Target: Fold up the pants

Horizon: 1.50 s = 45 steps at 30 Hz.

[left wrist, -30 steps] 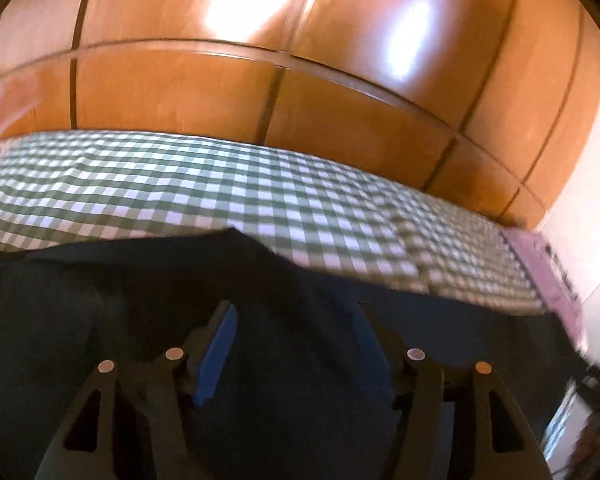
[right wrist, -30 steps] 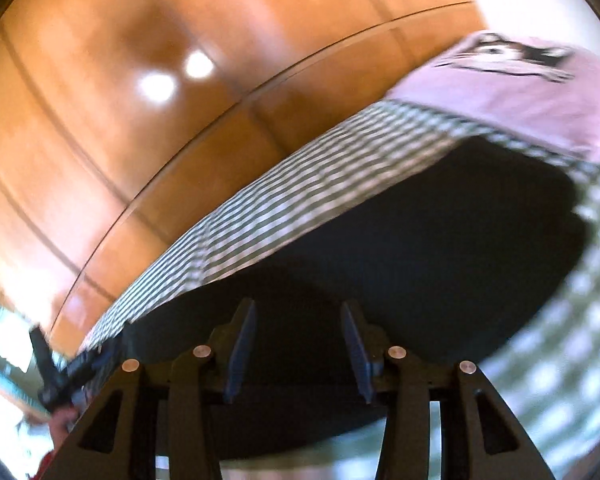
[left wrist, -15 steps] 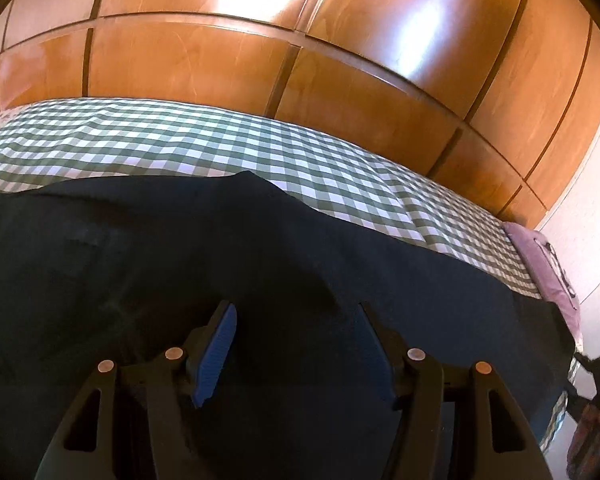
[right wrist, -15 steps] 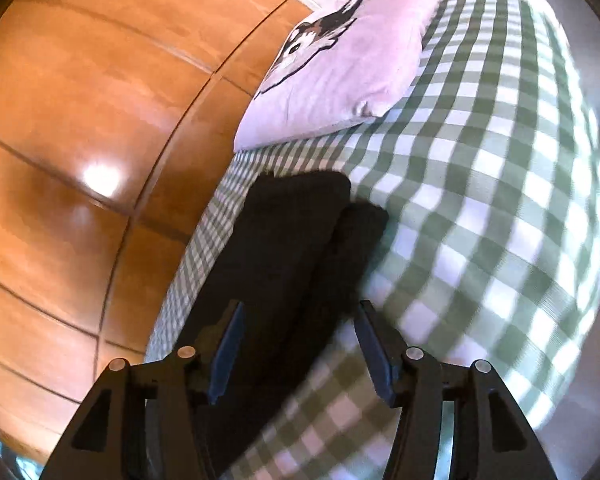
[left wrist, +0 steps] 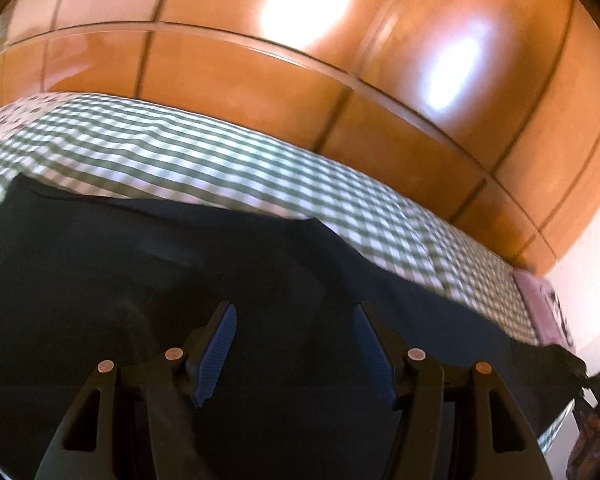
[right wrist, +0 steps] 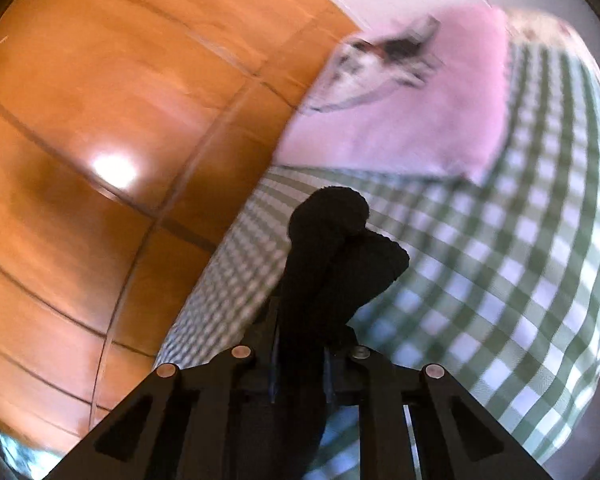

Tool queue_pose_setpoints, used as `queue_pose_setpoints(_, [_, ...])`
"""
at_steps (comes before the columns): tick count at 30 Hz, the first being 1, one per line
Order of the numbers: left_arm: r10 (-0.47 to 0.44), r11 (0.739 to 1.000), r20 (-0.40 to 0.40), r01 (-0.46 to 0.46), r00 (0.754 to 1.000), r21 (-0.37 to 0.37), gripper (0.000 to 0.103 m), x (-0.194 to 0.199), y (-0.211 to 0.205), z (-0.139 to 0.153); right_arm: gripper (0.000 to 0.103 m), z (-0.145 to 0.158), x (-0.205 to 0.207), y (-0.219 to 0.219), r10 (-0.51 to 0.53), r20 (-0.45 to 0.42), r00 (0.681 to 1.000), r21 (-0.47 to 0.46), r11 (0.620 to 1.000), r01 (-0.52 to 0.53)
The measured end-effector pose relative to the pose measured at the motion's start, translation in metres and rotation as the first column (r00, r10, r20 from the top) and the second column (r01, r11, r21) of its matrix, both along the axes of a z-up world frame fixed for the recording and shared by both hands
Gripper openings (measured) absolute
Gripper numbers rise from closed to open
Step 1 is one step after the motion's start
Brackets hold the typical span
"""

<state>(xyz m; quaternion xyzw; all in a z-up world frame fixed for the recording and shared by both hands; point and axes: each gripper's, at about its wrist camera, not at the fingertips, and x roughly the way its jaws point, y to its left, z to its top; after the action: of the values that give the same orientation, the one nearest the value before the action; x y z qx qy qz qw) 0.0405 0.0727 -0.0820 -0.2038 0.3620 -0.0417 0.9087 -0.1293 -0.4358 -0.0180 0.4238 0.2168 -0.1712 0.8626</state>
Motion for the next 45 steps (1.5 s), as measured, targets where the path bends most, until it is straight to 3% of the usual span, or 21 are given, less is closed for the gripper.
queue_pose_setpoints(9, [0.074, 0.996, -0.006, -0.074, 0.997, -0.047, 0.063, -0.014, 0.031, -0.009, 0.017, 0.084, 0.034, 0.086, 0.187, 0.109, 0.976, -0.194, 0.967, -0.164])
queue_pose_setpoints(14, [0.103, 0.991, -0.01, -0.103, 0.995, -0.081, 0.063, -0.025, 0.045, -0.014, 0.017, 0.111, 0.062, 0.147, 0.34, 0.117, 0.933, -0.303, 0.907, -0.293])
queue_pose_setpoints(19, [0.123, 0.986, 0.0, -0.122, 0.992, -0.114, 0.063, -0.037, 0.058, -0.012, 0.017, 0.118, 0.088, 0.212, 0.496, 0.085, 0.864, -0.387, 0.816, -0.43])
queue_pose_setpoints(23, [0.127, 0.982, -0.006, -0.126, 0.992, -0.138, 0.063, -0.044, 0.066, -0.012, 0.017, 0.106, 0.103, 0.266, 0.603, 0.025, 0.797, -0.429, 0.727, -0.537])
queue_pose_setpoints(29, [0.124, 0.979, -0.014, -0.124, 0.992, -0.163, 0.063, -0.053, 0.072, -0.015, 0.017, 0.055, 0.123, 0.34, 0.724, -0.123, 0.679, -0.474, 0.558, -0.681])
queue_pose_setpoints(35, [0.106, 0.977, -0.015, -0.107, 0.994, -0.184, 0.063, -0.058, 0.07, -0.016, 0.017, -0.02, 0.128, 0.405, 0.764, -0.381, 0.521, -0.481, 0.318, -0.817])
queue_pose_setpoints(38, [0.097, 0.976, -0.015, -0.098, 0.995, -0.196, 0.063, -0.057, 0.066, -0.016, 0.026, -0.049, 0.121, 0.423, 0.746, -0.481, 0.46, -0.493, 0.203, -0.846])
queue_pose_setpoints(40, [0.085, 0.973, -0.018, -0.087, 0.996, -0.212, 0.063, -0.055, 0.063, -0.016, 0.038, -0.061, 0.117, 0.421, 0.763, -0.499, 0.411, -0.465, 0.165, -0.87])
queue_pose_setpoints(41, [0.078, 0.971, -0.021, -0.08, 0.997, -0.223, 0.063, -0.053, 0.06, -0.016, 0.051, -0.066, 0.115, 0.417, 0.792, -0.482, 0.375, -0.428, 0.161, -0.889])
queue_pose_setpoints(42, [0.073, 0.97, -0.023, -0.076, 0.997, -0.23, 0.063, -0.052, 0.059, -0.016, 0.057, -0.069, 0.115, 0.413, 0.812, -0.455, 0.366, -0.413, 0.171, -0.894])
queue_pose_setpoints(45, [0.039, 0.965, -0.033, -0.046, 0.999, -0.257, 0.063, -0.045, 0.049, -0.015, 0.058, -0.064, 0.107, 0.392, 0.855, -0.373, 0.361, -0.379, 0.215, -0.9])
